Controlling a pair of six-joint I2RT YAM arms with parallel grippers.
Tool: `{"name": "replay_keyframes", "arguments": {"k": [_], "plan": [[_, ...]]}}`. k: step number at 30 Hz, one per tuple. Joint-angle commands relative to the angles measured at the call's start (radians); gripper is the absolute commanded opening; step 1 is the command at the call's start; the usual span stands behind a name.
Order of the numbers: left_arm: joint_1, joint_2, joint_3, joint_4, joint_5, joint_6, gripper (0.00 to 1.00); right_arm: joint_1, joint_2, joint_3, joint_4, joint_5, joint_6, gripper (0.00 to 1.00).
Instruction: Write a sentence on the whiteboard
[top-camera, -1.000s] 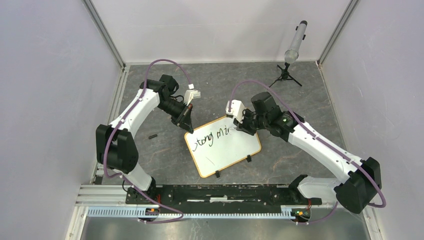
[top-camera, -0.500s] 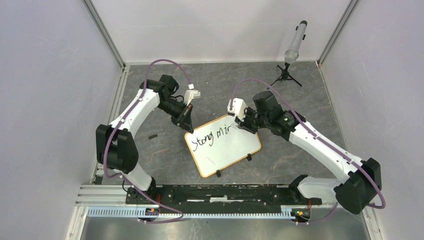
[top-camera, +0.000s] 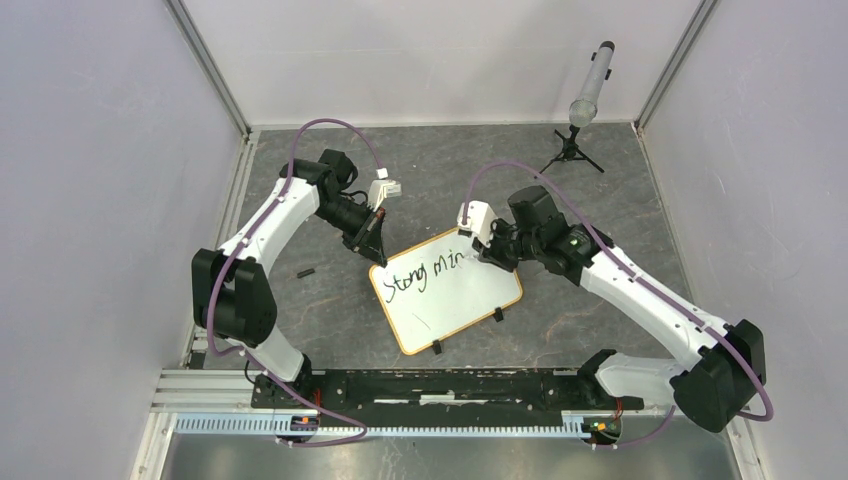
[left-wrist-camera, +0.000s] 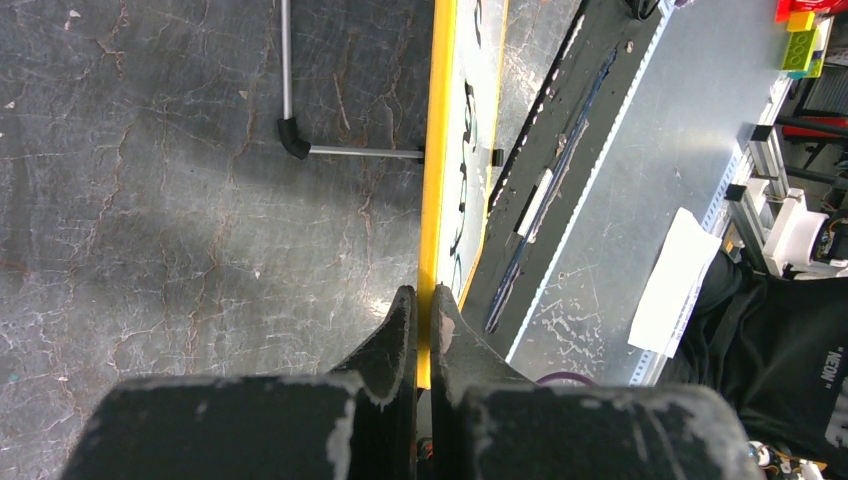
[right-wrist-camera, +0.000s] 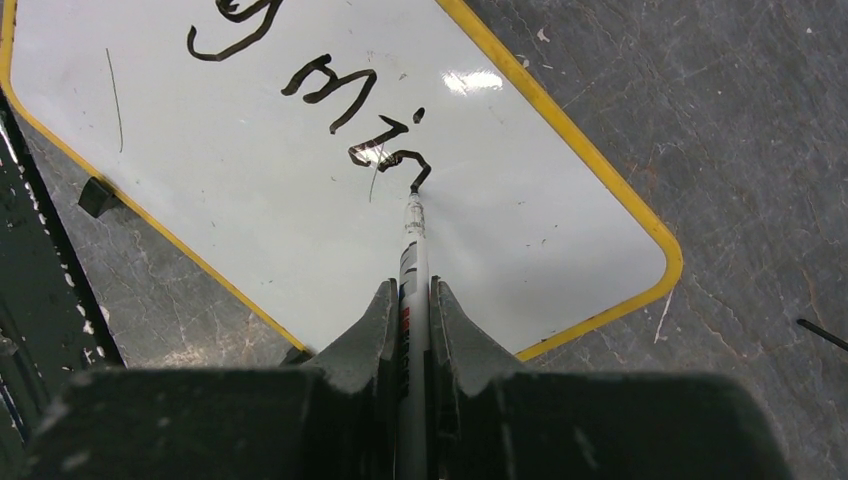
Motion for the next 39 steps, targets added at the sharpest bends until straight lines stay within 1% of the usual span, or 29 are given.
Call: {"name": "replay_keyframes", "arguments": {"k": [1, 6, 17, 28, 39], "plan": [[0.005, 0.009, 0.001, 0.026, -0.026, 0.005, 0.03, -0.002, -0.033, 0.027, -0.011, -0.028, -0.007, 0.0], [0.005, 0.007, 0.002, 0.026, -0.023, 0.003, 0.02, -0.009, -0.051, 0.045, 0.005, -0.004, 0.019, 0.0], [0.004, 0.006, -0.001, 0.025, -0.023, 0.006, 0.02, -0.015, -0.015, 0.046, 0.028, 0.073, 0.016, 0.0], [0.005, 0.011, -0.003, 0.026, -0.023, 0.01, 0.02, -0.014, 0.008, 0.06, 0.065, 0.065, 0.019, 0.0], [0.005, 0.012, -0.007, 0.026, -0.026, 0.014, 0.02, -0.011, 0.012, 0.043, 0.039, 0.01, 0.015, 0.0]]}}
